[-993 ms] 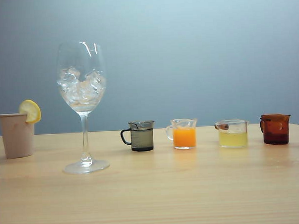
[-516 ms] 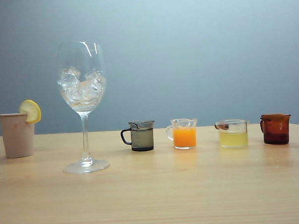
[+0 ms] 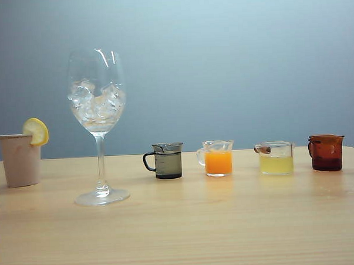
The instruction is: Pick up the ice scoop on the desk filled with ice cubes, pour the ice into the goblet, and finally put the scoop back on the table.
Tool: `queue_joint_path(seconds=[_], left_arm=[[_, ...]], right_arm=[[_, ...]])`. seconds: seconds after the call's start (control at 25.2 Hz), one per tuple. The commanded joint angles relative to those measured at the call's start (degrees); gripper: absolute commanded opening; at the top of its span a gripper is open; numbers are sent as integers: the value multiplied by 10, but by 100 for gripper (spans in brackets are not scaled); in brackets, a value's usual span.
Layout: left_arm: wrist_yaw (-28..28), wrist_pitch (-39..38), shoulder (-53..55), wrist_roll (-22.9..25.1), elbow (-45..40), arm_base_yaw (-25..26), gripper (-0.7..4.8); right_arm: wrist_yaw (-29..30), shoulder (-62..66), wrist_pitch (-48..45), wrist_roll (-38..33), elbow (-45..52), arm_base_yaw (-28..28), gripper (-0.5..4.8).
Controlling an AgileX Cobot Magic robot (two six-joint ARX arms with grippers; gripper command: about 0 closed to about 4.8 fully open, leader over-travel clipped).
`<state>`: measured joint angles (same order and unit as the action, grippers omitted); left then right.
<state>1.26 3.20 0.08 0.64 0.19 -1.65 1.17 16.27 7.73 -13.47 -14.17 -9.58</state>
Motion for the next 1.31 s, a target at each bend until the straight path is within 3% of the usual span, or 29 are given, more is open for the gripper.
queue_joint_path(seconds=[0.04, 0.2, 0.52, 0.83, 1.31], left_arm=[[0, 5, 1, 4, 2, 0, -4], [0, 5, 0, 4, 2, 0, -4], [0, 5, 1, 4, 2, 0, -4], [0, 5, 0, 4, 2, 0, -4], [0, 5, 0, 4, 2, 0, -4]], right_arm=[[-63, -16, -33, 11, 21, 16, -5], [-89, -90, -50, 88, 75, 52, -5], [-85, -162, -92, 92, 137, 67, -5], [13, -162, -96, 93, 141, 74, -5], [3, -162, -93, 122, 141, 107, -5]])
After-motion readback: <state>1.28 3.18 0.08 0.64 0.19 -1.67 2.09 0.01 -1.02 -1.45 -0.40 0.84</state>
